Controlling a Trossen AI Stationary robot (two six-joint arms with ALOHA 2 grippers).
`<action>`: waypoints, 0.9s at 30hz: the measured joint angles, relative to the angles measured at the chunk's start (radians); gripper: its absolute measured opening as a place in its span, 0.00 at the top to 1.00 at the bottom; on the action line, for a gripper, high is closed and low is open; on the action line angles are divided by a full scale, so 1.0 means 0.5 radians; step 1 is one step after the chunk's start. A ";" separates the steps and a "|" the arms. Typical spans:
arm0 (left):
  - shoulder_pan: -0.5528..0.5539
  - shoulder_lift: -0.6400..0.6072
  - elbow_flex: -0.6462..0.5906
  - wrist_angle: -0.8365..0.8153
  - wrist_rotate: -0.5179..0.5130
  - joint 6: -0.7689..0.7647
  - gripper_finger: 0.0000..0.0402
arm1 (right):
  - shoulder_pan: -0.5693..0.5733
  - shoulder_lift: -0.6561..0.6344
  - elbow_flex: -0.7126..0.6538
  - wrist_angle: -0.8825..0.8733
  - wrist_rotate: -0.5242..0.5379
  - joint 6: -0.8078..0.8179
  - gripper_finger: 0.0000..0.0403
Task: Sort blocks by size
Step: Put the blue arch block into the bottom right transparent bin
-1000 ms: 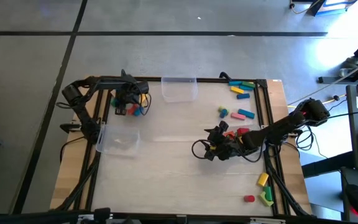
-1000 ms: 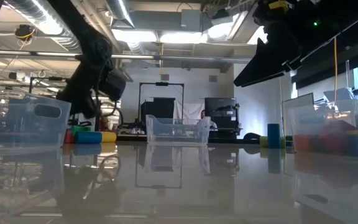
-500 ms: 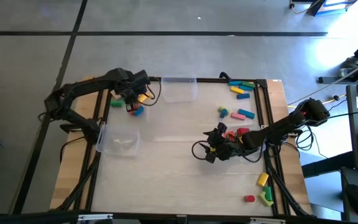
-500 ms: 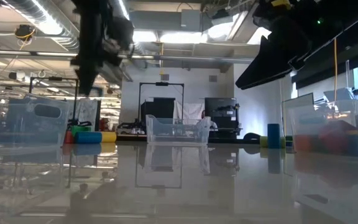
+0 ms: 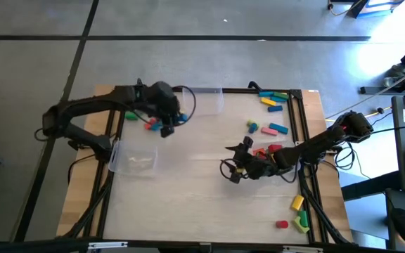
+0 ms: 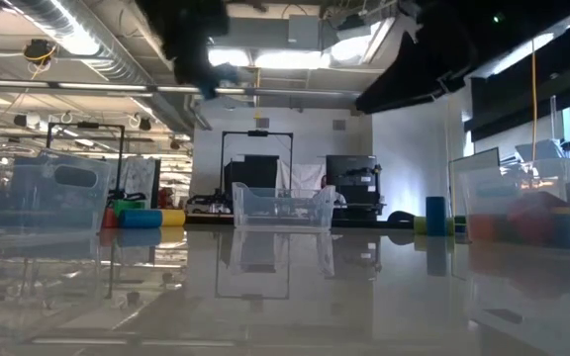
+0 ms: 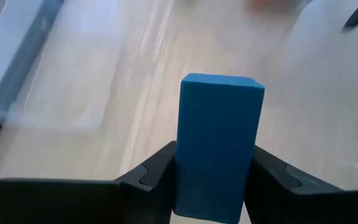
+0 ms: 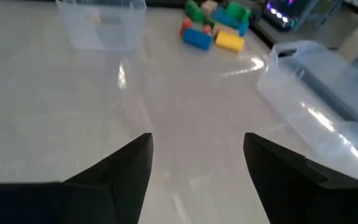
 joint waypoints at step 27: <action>-0.718 0.431 -0.499 2.055 0.003 -0.401 0.65 | 0.000 0.015 0.001 0.937 0.242 -1.691 0.37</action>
